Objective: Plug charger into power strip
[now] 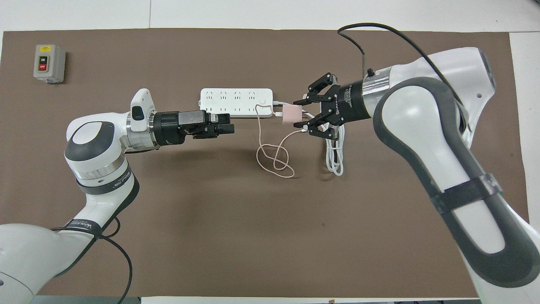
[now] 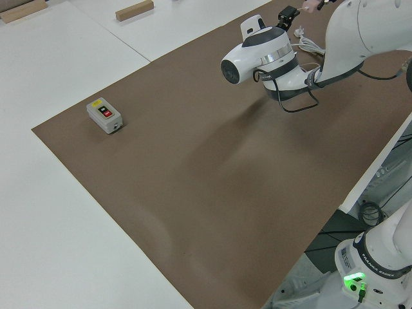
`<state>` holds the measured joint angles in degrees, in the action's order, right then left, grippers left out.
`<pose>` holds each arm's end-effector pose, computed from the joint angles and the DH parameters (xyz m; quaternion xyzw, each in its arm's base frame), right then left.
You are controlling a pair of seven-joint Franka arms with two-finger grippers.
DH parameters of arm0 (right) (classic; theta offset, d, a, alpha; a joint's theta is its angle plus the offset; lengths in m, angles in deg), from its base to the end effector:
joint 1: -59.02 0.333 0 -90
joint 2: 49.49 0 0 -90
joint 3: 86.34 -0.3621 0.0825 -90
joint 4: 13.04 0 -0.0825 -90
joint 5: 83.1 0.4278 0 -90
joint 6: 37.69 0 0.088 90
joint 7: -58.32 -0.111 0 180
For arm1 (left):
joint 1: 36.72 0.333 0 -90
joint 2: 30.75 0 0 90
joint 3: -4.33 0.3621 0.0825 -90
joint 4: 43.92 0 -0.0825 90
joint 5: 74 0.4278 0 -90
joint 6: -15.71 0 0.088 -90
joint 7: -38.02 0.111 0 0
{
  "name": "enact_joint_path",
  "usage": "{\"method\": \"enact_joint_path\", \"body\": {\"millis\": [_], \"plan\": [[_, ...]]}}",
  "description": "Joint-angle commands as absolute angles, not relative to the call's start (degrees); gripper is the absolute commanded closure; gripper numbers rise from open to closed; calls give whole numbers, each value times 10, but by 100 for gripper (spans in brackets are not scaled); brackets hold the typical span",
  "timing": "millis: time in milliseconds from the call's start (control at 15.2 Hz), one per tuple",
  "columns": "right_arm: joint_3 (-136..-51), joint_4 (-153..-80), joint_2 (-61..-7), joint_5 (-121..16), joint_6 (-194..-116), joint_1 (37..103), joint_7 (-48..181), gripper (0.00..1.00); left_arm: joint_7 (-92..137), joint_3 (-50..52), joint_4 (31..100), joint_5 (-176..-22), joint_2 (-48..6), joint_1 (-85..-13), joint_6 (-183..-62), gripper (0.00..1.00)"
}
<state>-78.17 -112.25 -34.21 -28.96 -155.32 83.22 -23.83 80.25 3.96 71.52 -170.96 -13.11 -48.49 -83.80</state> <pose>0.6591 0.2470 0.4739 -0.6454 0.6547 0.2780 0.2784 0.6077 -0.2269 0.3579 0.7154 0.0053 -0.0107 0.6986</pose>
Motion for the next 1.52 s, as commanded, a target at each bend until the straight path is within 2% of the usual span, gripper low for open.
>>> {"method": "enact_joint_path", "body": {"millis": [0, 264, 857, 1450], "plan": [[-780, -1130, -341, -270, -1599, 871, -271, 100, 814, 44, 710, -1724, -127, -505, -852, 0], [-780, -1139, -341, -259, -1648, 909, -299, 100, 814, 45, 710, -1724, -127, -507, -853, 0], [-780, -1158, -343, -235, -1702, 943, -301, 100, 822, 45, 710, -1724, -127, -518, -866, 0], [-780, -1159, -343, -235, -1704, 946, -301, 100, 822, 46, 711, -1727, -127, -514, -863, 0]]}}
